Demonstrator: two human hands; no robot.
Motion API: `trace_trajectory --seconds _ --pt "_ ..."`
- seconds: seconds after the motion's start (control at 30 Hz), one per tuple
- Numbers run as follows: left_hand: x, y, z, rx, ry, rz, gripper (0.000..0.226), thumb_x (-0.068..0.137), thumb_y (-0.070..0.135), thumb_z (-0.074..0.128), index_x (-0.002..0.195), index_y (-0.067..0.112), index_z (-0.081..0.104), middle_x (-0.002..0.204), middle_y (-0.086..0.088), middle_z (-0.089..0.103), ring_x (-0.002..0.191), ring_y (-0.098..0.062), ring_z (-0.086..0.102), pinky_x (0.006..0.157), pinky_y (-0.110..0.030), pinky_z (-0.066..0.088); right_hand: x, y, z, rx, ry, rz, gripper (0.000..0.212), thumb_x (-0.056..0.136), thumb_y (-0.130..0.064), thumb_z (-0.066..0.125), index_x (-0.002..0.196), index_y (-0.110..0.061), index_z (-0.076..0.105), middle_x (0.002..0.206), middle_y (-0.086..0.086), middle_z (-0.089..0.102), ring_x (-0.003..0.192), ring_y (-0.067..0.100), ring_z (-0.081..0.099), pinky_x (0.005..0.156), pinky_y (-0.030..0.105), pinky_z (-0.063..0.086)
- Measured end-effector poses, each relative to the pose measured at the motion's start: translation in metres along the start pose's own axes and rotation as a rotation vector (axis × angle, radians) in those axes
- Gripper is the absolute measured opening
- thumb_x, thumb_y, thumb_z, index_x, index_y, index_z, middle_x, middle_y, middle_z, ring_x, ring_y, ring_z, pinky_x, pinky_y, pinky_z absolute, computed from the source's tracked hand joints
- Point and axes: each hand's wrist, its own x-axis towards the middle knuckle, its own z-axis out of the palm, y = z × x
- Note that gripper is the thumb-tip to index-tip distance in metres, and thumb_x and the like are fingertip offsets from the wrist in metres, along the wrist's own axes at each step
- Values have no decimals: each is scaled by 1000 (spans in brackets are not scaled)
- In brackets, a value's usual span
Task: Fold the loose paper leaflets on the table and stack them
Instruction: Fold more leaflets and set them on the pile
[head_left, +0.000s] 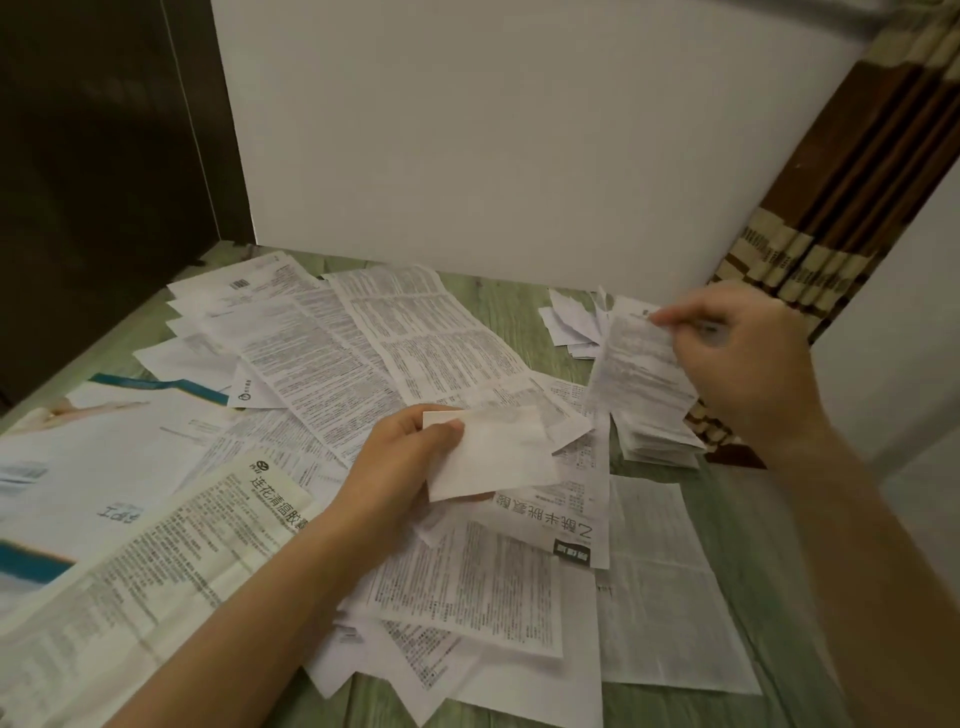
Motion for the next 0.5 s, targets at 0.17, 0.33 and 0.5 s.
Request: trace_trajectory --seconds 0.17,0.33,0.5 --pt "-1 5 -3 -3 50 -11 12 95 3 47 99 3 59 94 -14 63 76 -20 63 46 -26 54 -10 -59 -14 337 42 -78 23 85 2 62 97 -18 61 85 -16 58 78 -4 59 70 9 49" --pt "0 4 -4 65 14 -10 18 92 0 48 93 6 65 81 -9 69 64 -17 67 51 -26 56 -26 -75 19 349 -18 -229 30 85 0 62 106 -21 60 87 -23 55 84 -10 57 78 6 46" --pt "-4 7 -3 52 -61 -13 24 93 10 47 86 7 70 70 -6 68 56 -14 64 49 -21 48 -62 -57 71 247 -78 -322 14 81 5 62 83 -6 69 82 1 63 77 5 56 74 16 47"
